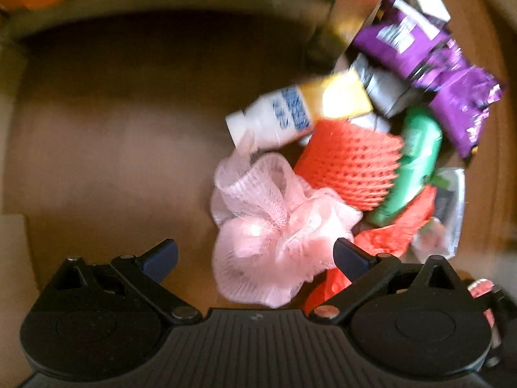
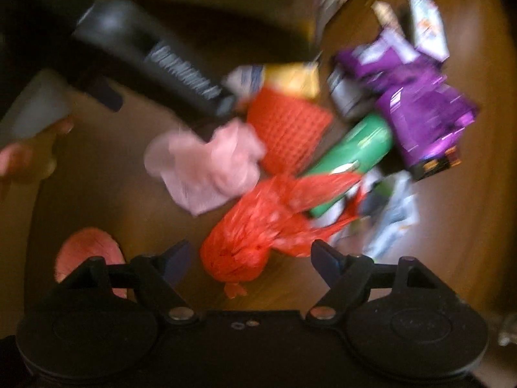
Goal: Collect trash
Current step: 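Lower left tool to grasp pink mesh sponge while right tool grasps red plastic bag, then lift sponge and red bag with both tools over the green wastebasket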
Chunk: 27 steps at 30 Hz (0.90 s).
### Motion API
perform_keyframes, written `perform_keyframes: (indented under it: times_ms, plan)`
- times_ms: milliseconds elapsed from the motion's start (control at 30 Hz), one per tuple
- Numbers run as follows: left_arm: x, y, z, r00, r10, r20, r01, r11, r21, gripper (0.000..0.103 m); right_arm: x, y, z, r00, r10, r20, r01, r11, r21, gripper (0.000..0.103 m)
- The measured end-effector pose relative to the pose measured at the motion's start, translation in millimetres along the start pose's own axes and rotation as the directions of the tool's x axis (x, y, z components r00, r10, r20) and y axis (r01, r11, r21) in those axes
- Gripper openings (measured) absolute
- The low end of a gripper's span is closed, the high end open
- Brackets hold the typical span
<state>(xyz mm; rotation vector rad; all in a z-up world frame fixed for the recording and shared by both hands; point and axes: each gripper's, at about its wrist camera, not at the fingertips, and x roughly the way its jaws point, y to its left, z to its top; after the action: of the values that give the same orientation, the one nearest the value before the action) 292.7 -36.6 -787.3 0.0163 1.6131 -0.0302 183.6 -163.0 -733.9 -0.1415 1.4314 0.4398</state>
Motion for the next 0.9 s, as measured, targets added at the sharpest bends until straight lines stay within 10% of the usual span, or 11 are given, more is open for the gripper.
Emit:
perform_keyframes:
  times_ms: [267,400,567,900]
  plan:
    - [48.8,0.5,-2.2,0.998,-0.046,-0.052,0.043,0.998,-0.055,0.102,73.2,13.6,-0.2,0.999,-0.001,-0.034,0.001,1.0,-0.001,0.074]
    - [55.3,8.7,-0.9,0.992,-0.093,-0.086,0.082,0.989,-0.121,0.068,80.2,18.6,2.4,0.999,-0.001,-0.04,0.001,1.0,0.004,0.058]
    - [41.5,6.5,-7.8,0.992,-0.087,-0.095,0.076,0.991,-0.113,0.038,60.8,25.1,1.5,1.0,0.019,-0.018,-0.019,1.0,0.006,0.049]
    - [-53.9,16.8,-37.5,0.994,-0.068,-0.082,0.057,0.99,-0.128,0.031,-33.4,30.4,-8.3,1.0,0.019,0.01,-0.019,1.0,0.003,0.033]
